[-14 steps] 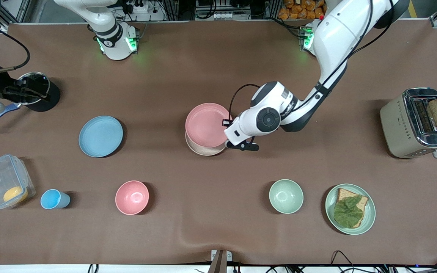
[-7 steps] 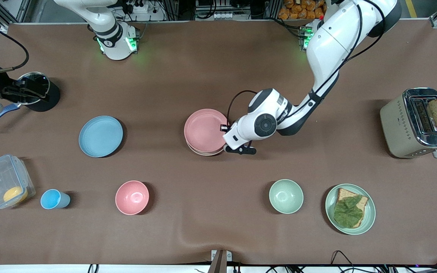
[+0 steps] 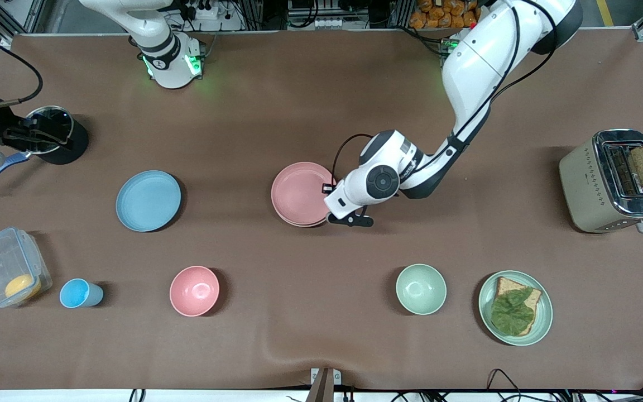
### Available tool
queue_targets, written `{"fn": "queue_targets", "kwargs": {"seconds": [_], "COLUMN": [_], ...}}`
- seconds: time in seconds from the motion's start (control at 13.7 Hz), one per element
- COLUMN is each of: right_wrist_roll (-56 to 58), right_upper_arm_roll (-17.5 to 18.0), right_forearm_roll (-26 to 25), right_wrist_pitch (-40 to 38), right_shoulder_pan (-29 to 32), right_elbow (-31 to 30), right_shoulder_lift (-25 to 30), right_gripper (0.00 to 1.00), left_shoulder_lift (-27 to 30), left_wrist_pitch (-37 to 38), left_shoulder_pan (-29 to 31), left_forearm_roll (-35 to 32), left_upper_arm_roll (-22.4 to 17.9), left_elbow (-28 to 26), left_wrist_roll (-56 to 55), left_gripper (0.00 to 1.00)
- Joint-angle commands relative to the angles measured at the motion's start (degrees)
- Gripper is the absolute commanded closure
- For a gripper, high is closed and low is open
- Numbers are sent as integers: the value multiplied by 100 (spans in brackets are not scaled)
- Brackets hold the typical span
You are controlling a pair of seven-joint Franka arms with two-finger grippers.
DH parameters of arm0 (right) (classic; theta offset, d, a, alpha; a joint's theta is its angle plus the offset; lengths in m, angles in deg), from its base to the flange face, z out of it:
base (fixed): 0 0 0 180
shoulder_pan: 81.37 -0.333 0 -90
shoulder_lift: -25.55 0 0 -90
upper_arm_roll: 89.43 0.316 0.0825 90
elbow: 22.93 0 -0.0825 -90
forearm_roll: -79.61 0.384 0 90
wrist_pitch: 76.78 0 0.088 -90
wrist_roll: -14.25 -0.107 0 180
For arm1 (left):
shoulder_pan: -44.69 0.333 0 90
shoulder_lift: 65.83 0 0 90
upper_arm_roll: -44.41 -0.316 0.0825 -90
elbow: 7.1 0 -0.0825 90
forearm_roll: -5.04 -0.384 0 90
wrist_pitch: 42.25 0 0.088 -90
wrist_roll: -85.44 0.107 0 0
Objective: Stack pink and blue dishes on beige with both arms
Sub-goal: 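Open the left gripper while the right gripper reaches the blue plate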
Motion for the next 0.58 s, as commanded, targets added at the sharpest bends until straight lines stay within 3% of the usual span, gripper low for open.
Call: {"fn": "queue_targets", "kwargs": {"seconds": [0.0, 0.07, 0.29, 0.51], "right_wrist_roll": [-20, -28, -72, -20], "right_upper_arm_roll": [73, 73, 81, 82], "right_forearm_roll": [34, 26, -27, -36], "right_wrist_pitch": [-58, -58, -76, -120], "right_shoulder_pan": [92, 83, 48, 83], "right_elbow": [77, 77, 16, -220], "right_shoulder_lift": [-32, -32, -145, -610], "right_gripper": [0, 0, 0, 0], "left_shoulder_lift": [-72, -73, -55, 129], "left_wrist_pitch": [-31, -31, -31, -13], "left_shoulder_pan": [-74, -74, -31, 31], "left_forearm_roll": [76, 76, 102, 102], "left_upper_arm_roll": [-84, -84, -128, -102], "left_elbow": [103, 112, 209, 357], "left_wrist_roll": [-48, -31, 4, -48], "left_gripper": [100, 100, 0, 0]}}
